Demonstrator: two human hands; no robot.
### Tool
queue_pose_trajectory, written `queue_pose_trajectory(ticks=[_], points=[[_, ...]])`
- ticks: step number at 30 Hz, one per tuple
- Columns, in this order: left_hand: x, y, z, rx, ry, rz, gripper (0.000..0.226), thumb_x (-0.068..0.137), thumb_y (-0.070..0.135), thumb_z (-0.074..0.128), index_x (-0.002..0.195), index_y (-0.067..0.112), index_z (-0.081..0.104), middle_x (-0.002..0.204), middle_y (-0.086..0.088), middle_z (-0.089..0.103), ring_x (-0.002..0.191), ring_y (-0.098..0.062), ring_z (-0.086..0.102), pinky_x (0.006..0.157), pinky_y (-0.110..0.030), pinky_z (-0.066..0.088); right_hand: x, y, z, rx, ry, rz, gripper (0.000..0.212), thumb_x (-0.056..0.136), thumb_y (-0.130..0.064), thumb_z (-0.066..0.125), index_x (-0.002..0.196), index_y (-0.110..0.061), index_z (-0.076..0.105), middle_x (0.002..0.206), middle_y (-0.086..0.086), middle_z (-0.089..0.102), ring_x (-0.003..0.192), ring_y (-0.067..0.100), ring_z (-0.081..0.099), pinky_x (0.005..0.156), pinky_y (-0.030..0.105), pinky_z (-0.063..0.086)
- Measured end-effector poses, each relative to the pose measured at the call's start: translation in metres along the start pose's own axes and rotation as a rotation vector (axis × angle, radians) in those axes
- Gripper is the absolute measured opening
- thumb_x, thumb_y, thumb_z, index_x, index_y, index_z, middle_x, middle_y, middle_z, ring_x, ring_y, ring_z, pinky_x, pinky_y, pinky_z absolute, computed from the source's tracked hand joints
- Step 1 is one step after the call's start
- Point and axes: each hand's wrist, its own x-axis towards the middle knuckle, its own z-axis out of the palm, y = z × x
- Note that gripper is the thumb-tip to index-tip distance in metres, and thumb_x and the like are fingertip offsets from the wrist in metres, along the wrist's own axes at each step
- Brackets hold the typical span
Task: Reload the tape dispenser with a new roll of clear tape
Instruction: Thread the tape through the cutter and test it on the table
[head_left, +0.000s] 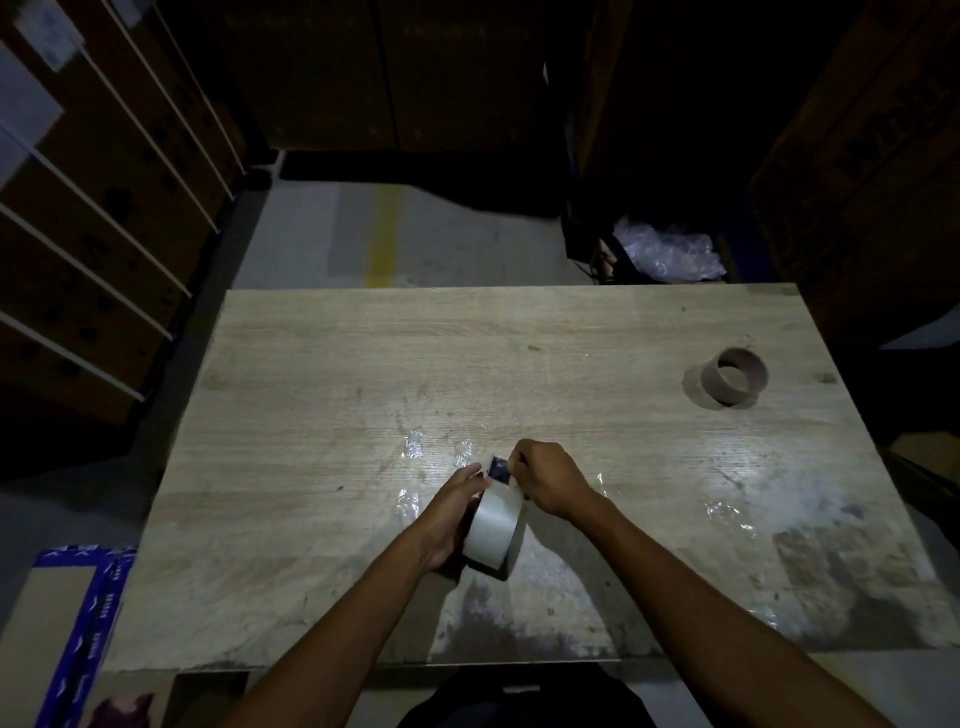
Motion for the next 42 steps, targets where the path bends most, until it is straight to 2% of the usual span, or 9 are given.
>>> queue_pose_trajectory(ticks=[7,9,13,18,22,27,31,36,42], points=[[-0.001,0.004,0.003,0.25,0.0,0.058,0.014,0.087,0.031,0.063,0.085,0.017,0.062,0.078,-0.004,0.063,0.061,-0.013,0.061,0.056,-0.024,0.044,0.006,-0.002,0.011,-0.111,0.0,-0.022,0.025,0.099,-0.026,0.05,0.102,-0.007,0.066,0.136,0.016,0.045,0.125,0.036,0.039,0.097,0.04,0.04],[-0.001,0.01,0.006,0.323,0.022,0.075,0.023,0.075,0.038,0.063,0.08,0.015,0.063,0.079,-0.008,0.062,0.064,-0.018,0.061,0.059,-0.027,0.041,0.011,0.001,0.01,-0.093,-0.061,0.009,0.027,0.099,-0.026,0.05,0.102,-0.005,0.066,0.128,0.021,0.052,0.126,0.037,0.042,0.102,0.041,0.035],[0.006,0.011,0.007,0.539,0.18,0.146,0.036,0.073,0.053,0.061,0.067,0.019,0.053,0.086,-0.011,0.059,0.077,-0.024,0.055,0.068,-0.034,0.037,0.018,-0.002,0.008,0.049,-0.087,0.132,0.026,0.094,-0.023,0.056,0.098,-0.002,0.071,0.114,0.023,0.064,0.112,0.037,0.057,0.097,0.043,0.045],[0.015,0.016,0.004,0.357,0.167,0.143,0.026,0.086,0.034,0.052,0.065,0.018,0.047,0.07,-0.006,0.049,0.063,-0.02,0.045,0.066,-0.038,0.032,0.021,0.0,0.018,0.149,0.013,0.208,0.02,0.09,-0.019,0.059,0.096,-0.006,0.073,0.115,0.022,0.063,0.108,0.04,0.06,0.096,0.044,0.049],[0.023,0.018,0.007,0.269,0.109,0.107,0.035,0.098,0.031,0.047,0.079,0.015,0.072,0.082,-0.013,0.069,0.075,-0.028,0.062,0.072,-0.039,0.041,0.013,-0.003,0.029,0.341,0.186,0.206,0.019,0.088,-0.013,0.066,0.083,0.003,0.074,0.092,0.023,0.072,0.087,0.034,0.069,0.079,0.042,0.056],[0.033,0.012,0.009,0.188,0.131,0.053,0.04,0.101,0.031,0.04,0.098,0.008,0.074,0.095,-0.02,0.072,0.085,-0.033,0.066,0.075,-0.04,0.048,0.0,-0.008,0.026,0.374,0.234,0.101,0.016,0.086,0.0,0.062,0.076,0.001,0.075,0.082,0.015,0.075,0.074,0.016,0.065,0.062,0.005,0.04],[0.034,0.004,0.014,0.121,0.21,0.158,0.029,0.101,0.034,0.043,0.104,0.009,0.058,0.1,-0.018,0.063,0.086,-0.028,0.062,0.077,-0.039,0.047,-0.012,-0.01,0.018,0.338,0.253,0.035,0.017,0.092,-0.005,0.06,0.079,-0.004,0.071,0.083,0.006,0.067,0.08,0.011,0.056,0.067,0.015,0.038],[0.027,0.011,0.016,-0.021,0.085,0.198,0.054,0.103,0.05,0.039,0.105,0.011,0.077,0.106,-0.021,0.076,0.101,-0.037,0.072,0.091,-0.046,0.054,-0.021,-0.028,-0.01,0.269,0.168,-0.077,0.014,0.098,-0.016,0.056,0.091,-0.008,0.066,0.102,0.008,0.065,0.098,0.019,0.057,0.088,0.036,0.048],[0.012,0.048,0.014,-0.238,-0.021,0.238,0.069,0.092,0.065,0.046,0.114,0.005,0.072,0.105,-0.023,0.075,0.094,-0.035,0.072,0.085,-0.044,0.057,-0.023,-0.066,-0.057,0.038,0.078,-0.183,0.015,0.099,-0.022,0.054,0.1,-0.013,0.065,0.11,0.007,0.065,0.1,0.024,0.06,0.085,0.038,0.047]])
